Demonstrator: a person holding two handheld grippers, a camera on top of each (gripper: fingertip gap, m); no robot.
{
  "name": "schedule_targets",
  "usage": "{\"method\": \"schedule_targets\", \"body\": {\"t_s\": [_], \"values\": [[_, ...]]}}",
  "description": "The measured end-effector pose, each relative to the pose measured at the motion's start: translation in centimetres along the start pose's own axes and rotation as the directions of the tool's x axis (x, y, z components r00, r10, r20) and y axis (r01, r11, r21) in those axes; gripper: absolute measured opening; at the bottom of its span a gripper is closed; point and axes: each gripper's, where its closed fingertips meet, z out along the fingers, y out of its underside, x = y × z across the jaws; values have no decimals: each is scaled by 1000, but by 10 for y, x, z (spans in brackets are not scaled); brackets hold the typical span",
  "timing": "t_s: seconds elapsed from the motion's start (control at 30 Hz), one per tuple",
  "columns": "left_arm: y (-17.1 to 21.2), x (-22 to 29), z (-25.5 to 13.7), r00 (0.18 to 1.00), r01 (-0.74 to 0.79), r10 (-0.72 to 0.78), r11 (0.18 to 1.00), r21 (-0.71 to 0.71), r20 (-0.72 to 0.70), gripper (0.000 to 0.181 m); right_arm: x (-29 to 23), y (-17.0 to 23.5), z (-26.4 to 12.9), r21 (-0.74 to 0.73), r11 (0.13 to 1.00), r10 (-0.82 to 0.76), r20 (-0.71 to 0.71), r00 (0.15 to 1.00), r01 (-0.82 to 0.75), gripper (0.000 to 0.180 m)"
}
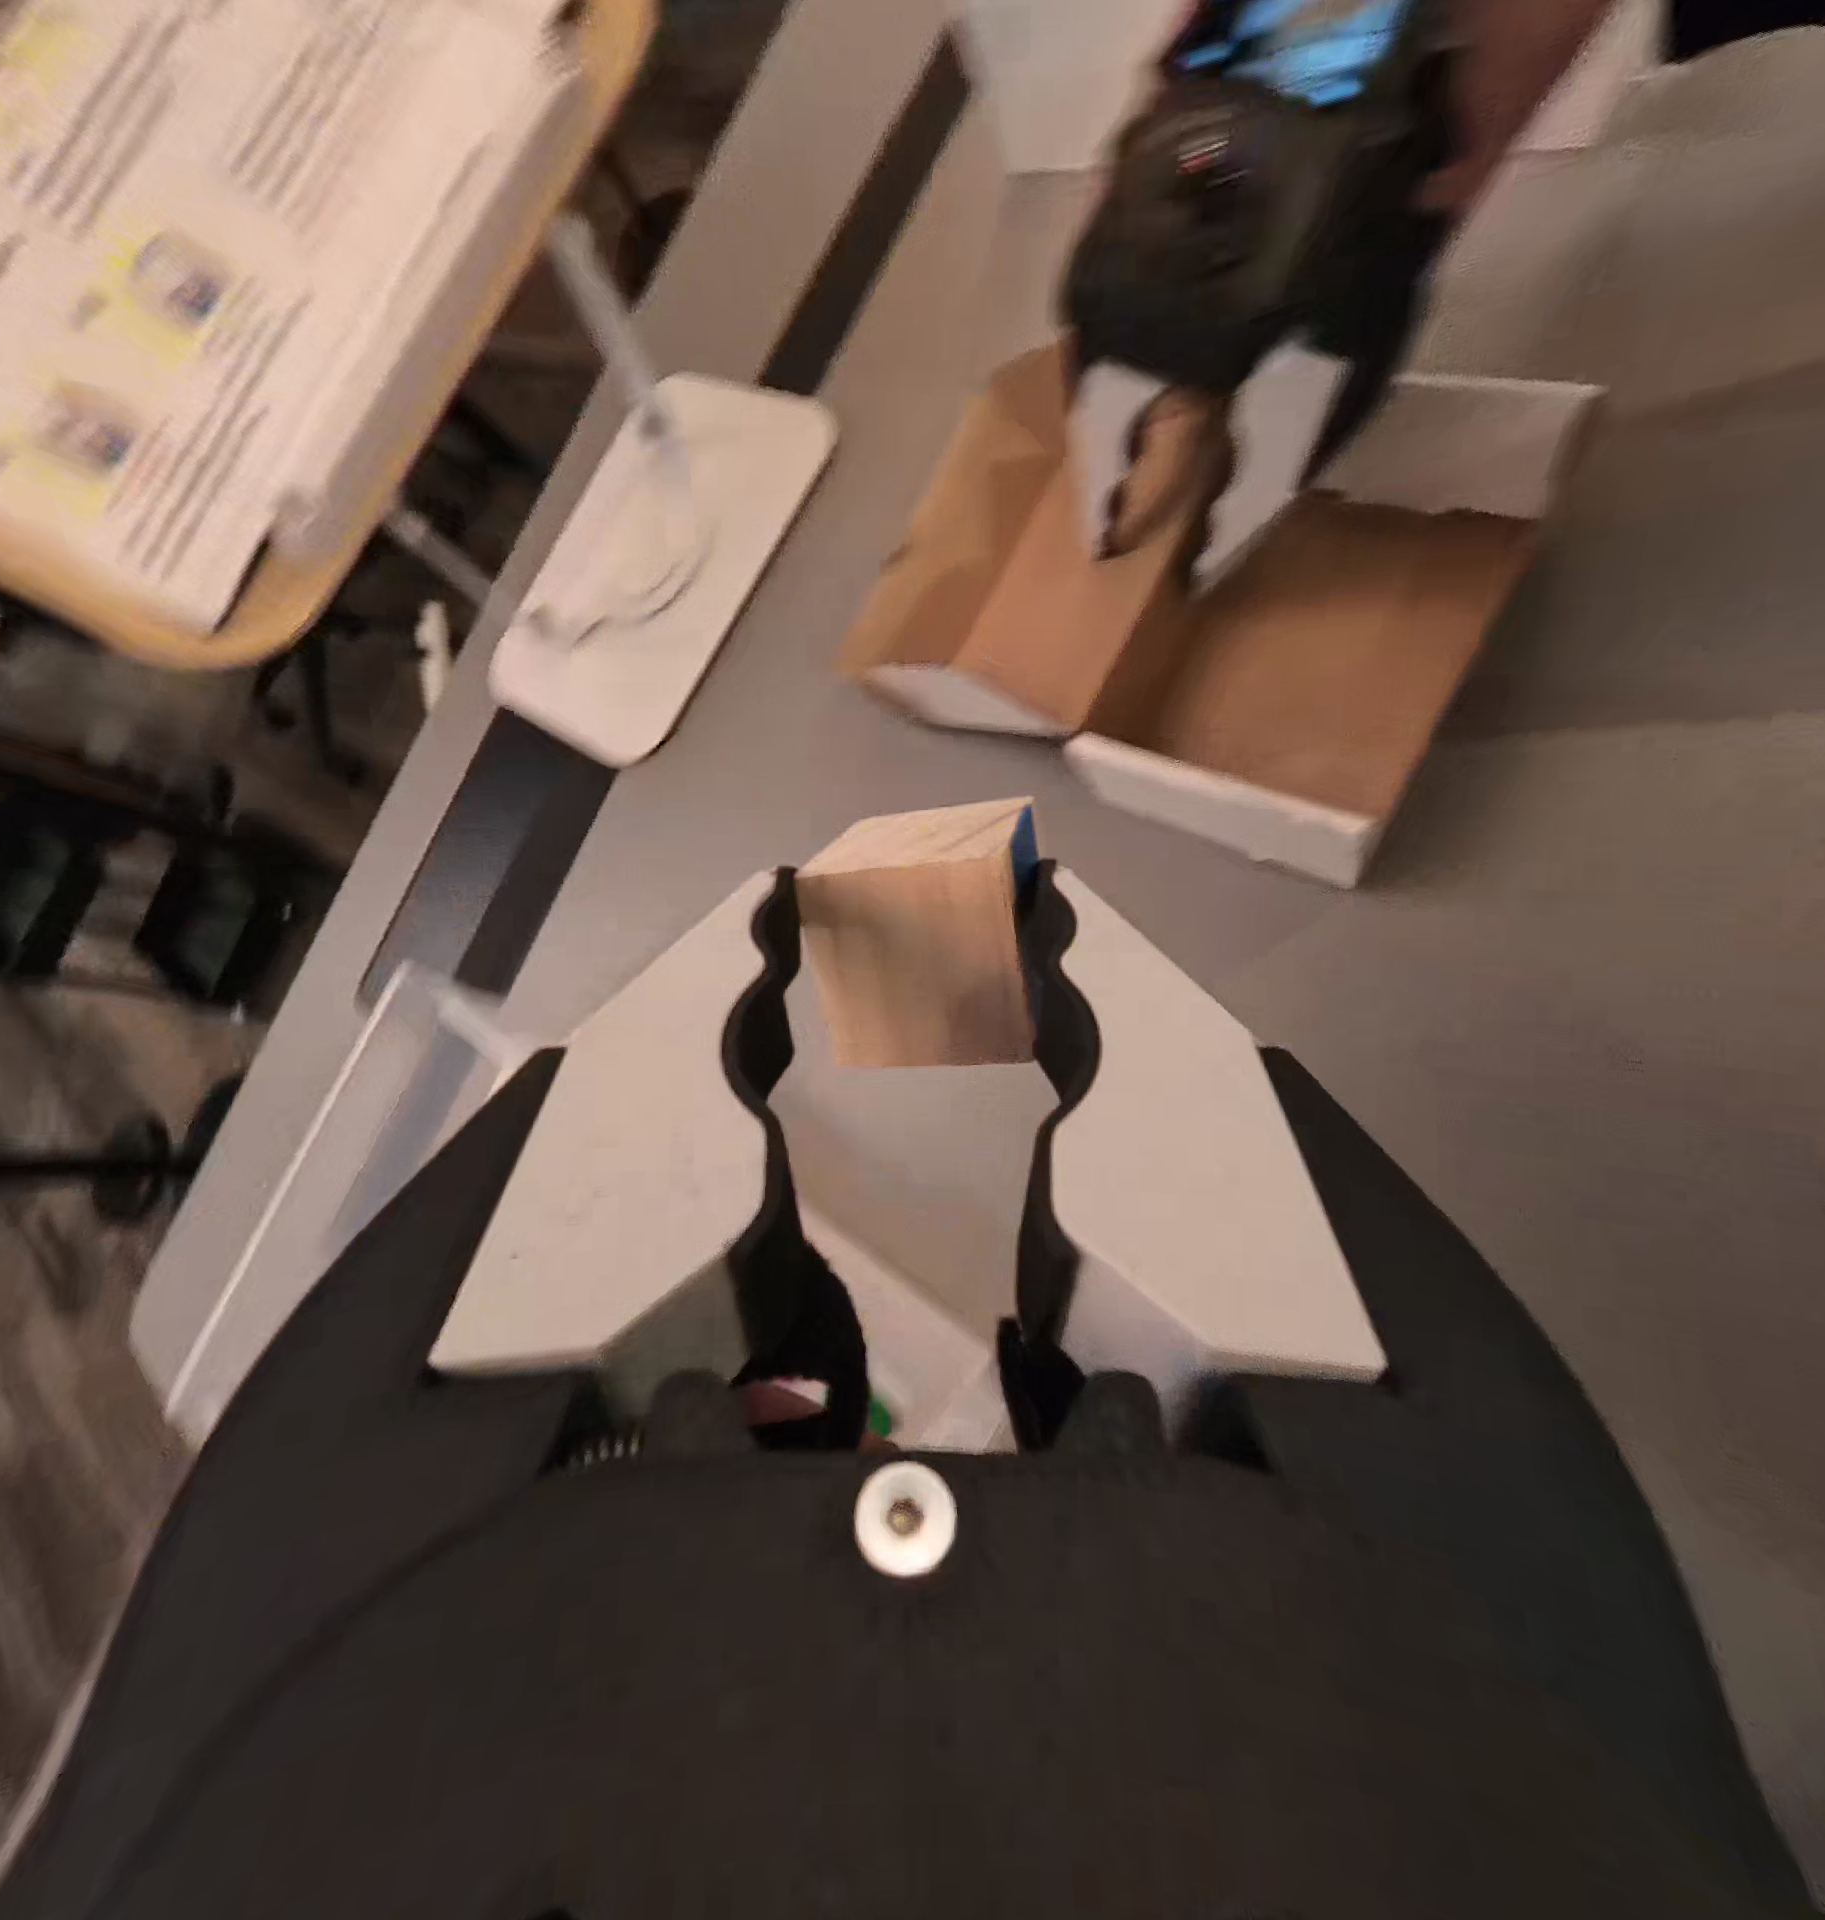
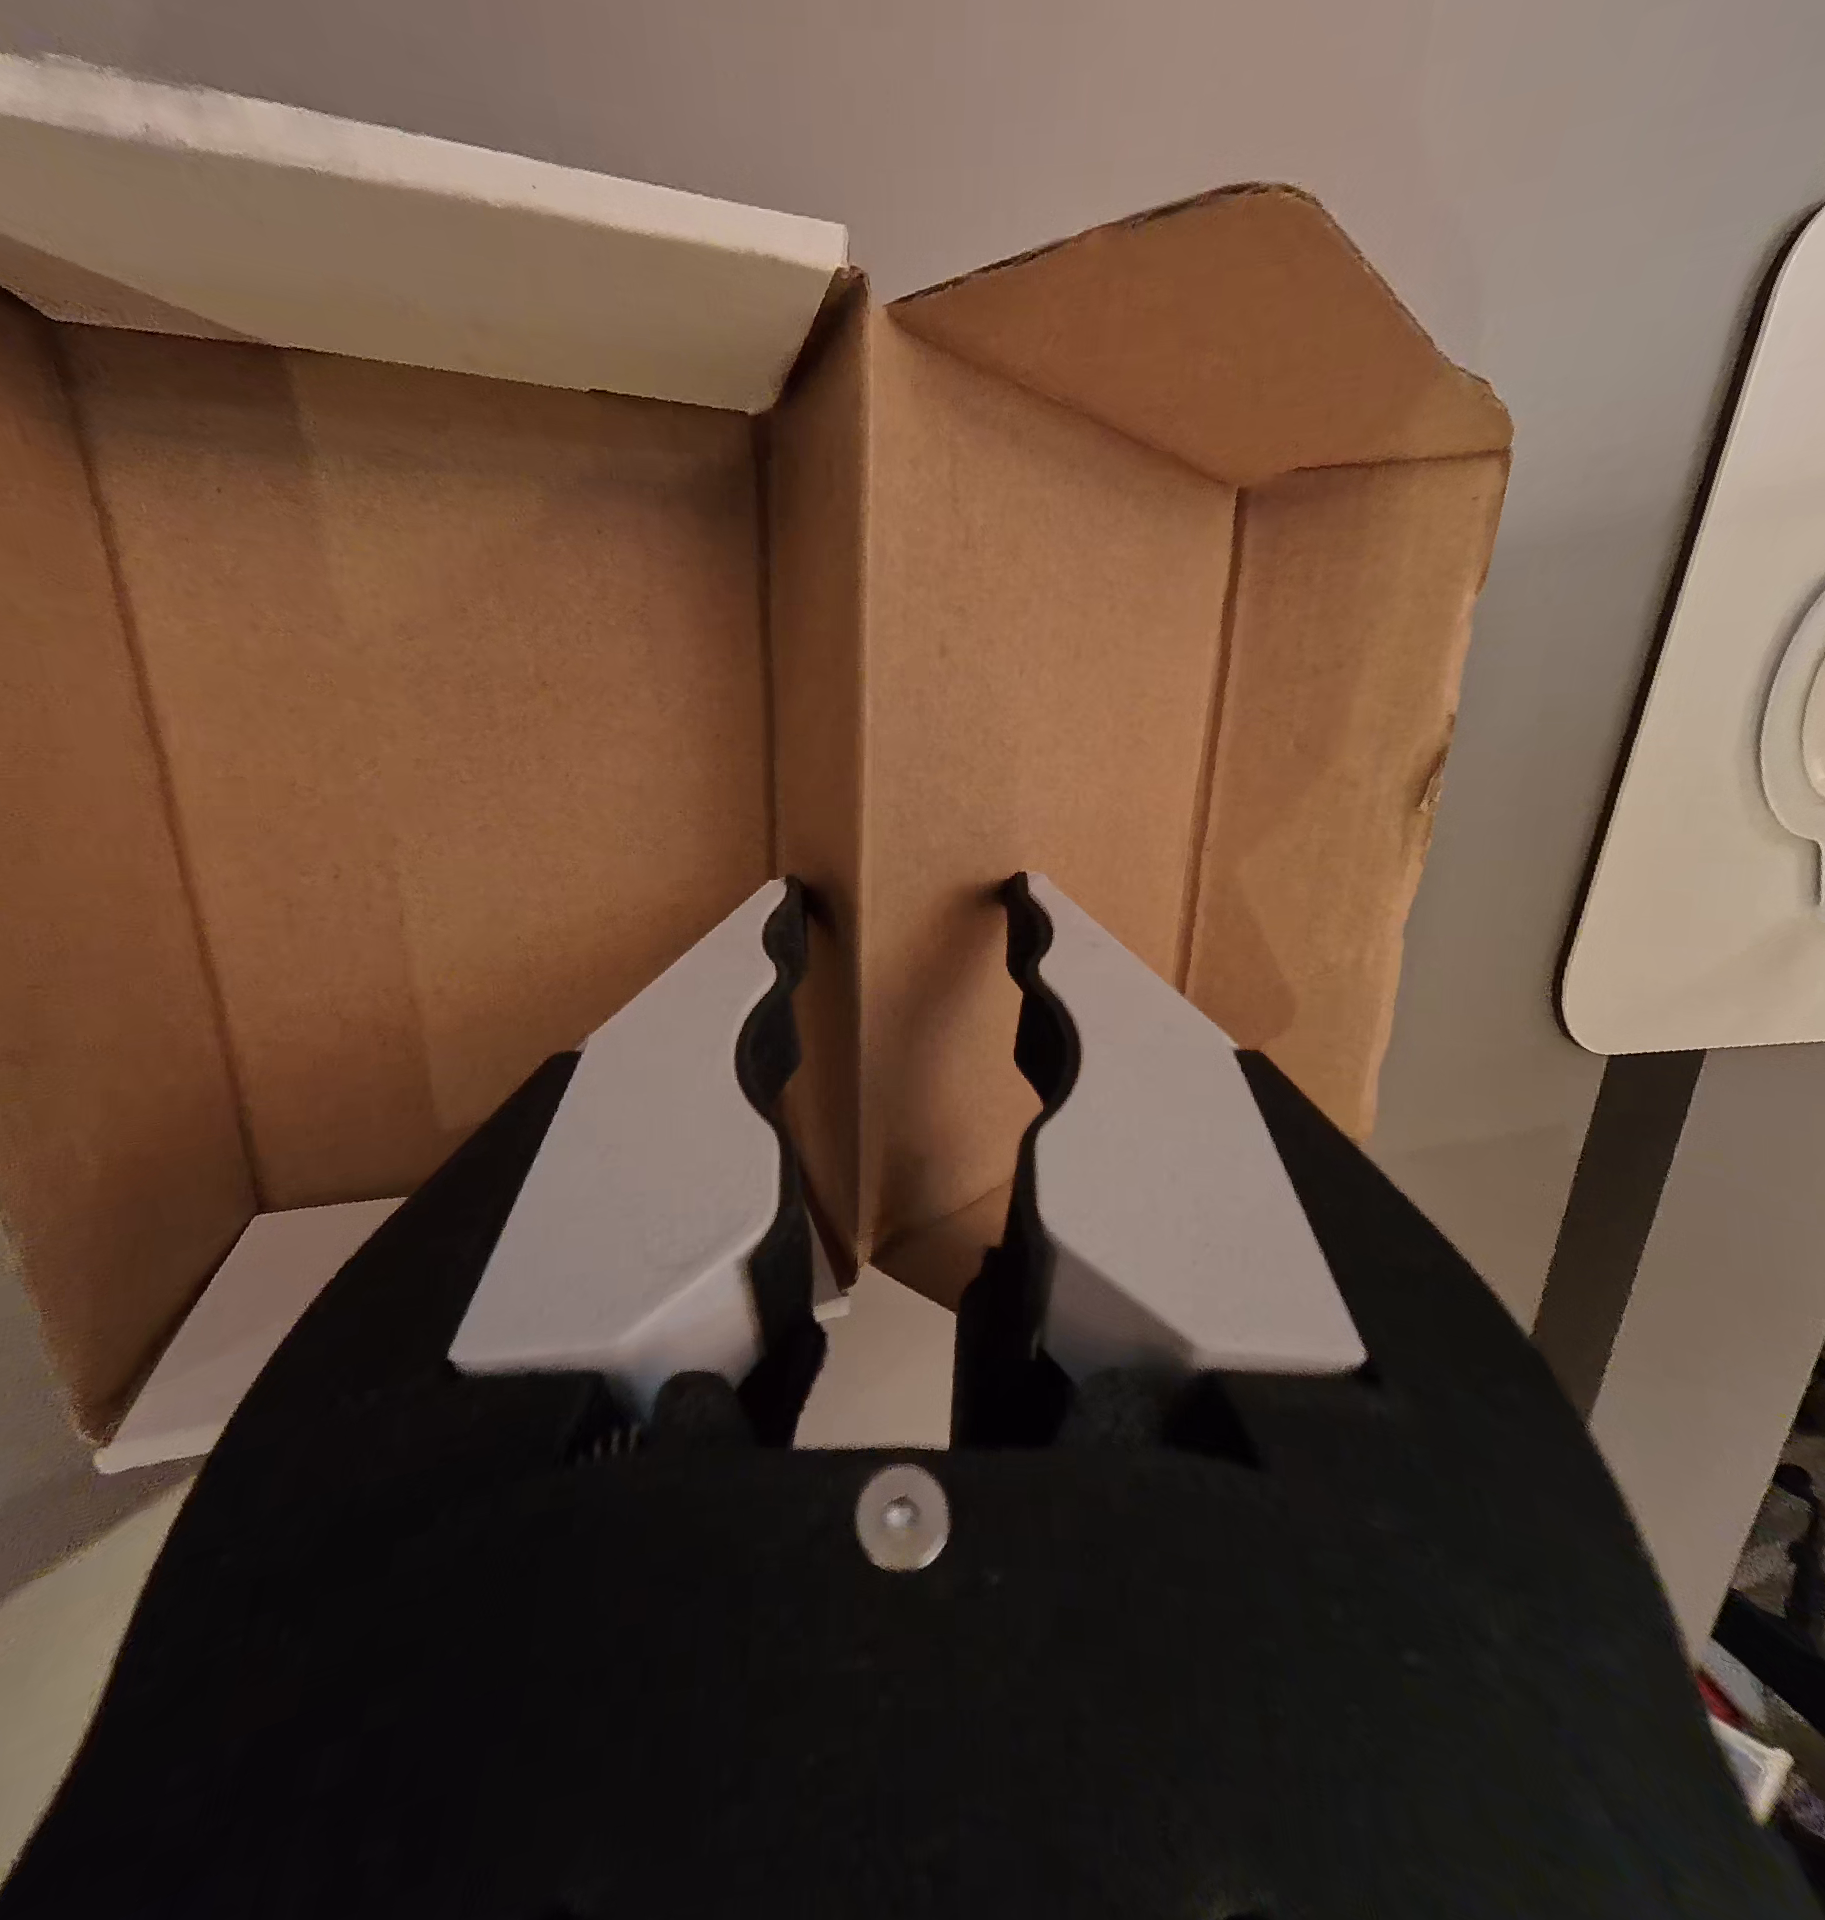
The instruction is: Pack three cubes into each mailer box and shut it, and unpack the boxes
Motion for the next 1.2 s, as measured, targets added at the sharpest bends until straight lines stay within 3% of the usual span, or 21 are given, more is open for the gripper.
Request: {"method": "schedule_targets", "body": {"t_s": [0.03,0.23,0.4,0.53,0.77,0.97,1.1,1.2], "values": [[-11,19,12,998,-45,45,999,6,-38,43,0,0,0,7,1000,6,5,1000,-6,36],[-37,93,84,962,-163,159,987,-2,-224,43,0,-1,-1,25,999,21,30,999,-22,36],[-24,106,137,940,-217,182,972,-93,-289,43,0,-1,-3,52,997,53,114,992,-60,35],[0,116,157,909,-279,199,943,-181,-367,43,0,-2,-4,55,996,58,171,984,-68,34],[17,129,166,882,-349,222,900,-262,-416,43,0,-2,-4,64,996,43,210,977,-58,34],[7,123,166,892,-363,272,908,-211,-362,51,0,-2,-4,75,995,53,212,976,-70,34],[-2,123,144,906,-316,250,937,-152,-341,54,0,-2,-4,74,995,53,210,976,-70,34],[-1,104,110,934,-296,259,947,-125,-248,53,0,-2,-4,70,996,48,205,977,-63,34]]}}
